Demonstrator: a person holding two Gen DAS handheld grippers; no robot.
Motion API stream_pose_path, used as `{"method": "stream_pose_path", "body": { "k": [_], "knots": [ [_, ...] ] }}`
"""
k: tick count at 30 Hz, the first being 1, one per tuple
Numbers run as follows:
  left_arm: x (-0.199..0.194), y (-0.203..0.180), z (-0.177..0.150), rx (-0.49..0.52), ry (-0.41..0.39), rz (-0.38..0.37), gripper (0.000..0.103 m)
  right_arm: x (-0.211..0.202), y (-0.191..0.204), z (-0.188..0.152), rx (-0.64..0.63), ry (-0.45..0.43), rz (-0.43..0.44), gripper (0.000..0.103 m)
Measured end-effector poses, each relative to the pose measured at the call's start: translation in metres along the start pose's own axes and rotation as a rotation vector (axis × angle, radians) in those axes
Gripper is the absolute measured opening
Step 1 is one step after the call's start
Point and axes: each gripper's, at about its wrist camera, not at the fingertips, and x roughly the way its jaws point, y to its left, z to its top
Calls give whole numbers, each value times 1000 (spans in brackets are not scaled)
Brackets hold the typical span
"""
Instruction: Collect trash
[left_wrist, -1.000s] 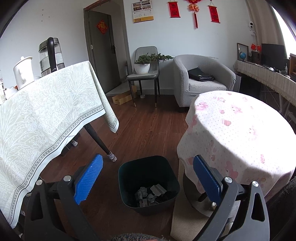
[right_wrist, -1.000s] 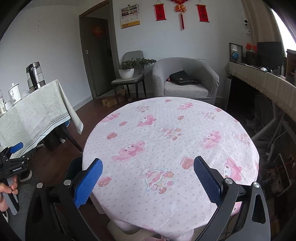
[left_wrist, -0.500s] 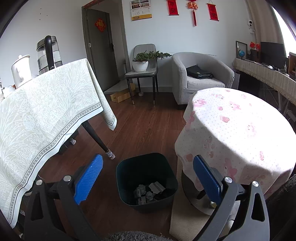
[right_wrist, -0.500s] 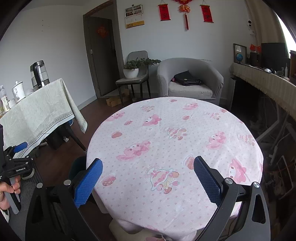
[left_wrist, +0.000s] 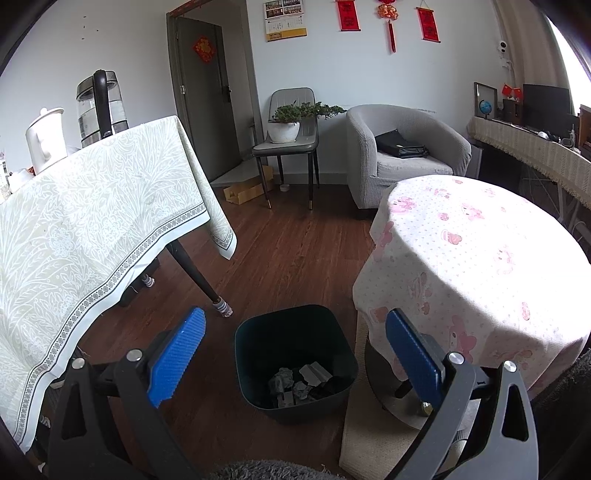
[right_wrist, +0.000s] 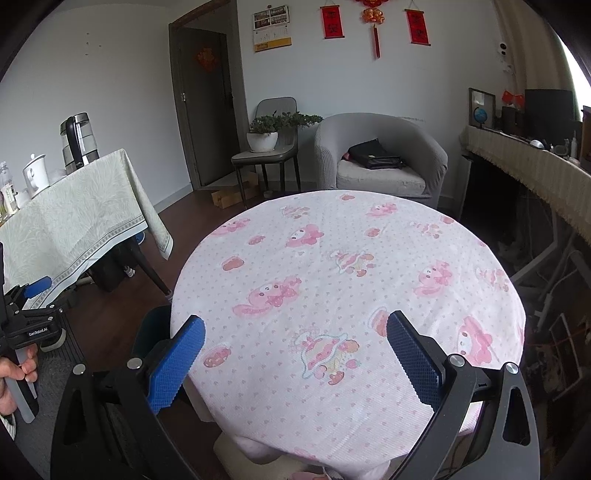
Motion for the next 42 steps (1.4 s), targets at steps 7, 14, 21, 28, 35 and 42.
{"method": "stream_pose_path", "body": {
  "k": [7, 14, 21, 28, 35, 42],
  "knots": [
    [0, -1, 0, -1, 1, -1, 100, 0, -1, 0, -1, 0, 0, 100],
    [-1, 1, -1, -14, -2, -5, 100, 0, 0, 0, -1, 2, -1, 100],
    [-1, 1, 0, -9, -1, -4, 100, 0, 0, 0, -2, 3, -2, 100],
    [-1, 1, 0, -9, 0, -4, 100, 2, 0, -1, 1, 6, -1, 100],
    [0, 1, 0, -9, 0, -4, 100, 1, -2, -3, 4, 9, 1, 100],
    [-1, 0, 0, -8, 1, -3, 100, 3, -2, -4, 5, 12, 1, 100]
  ]
}}
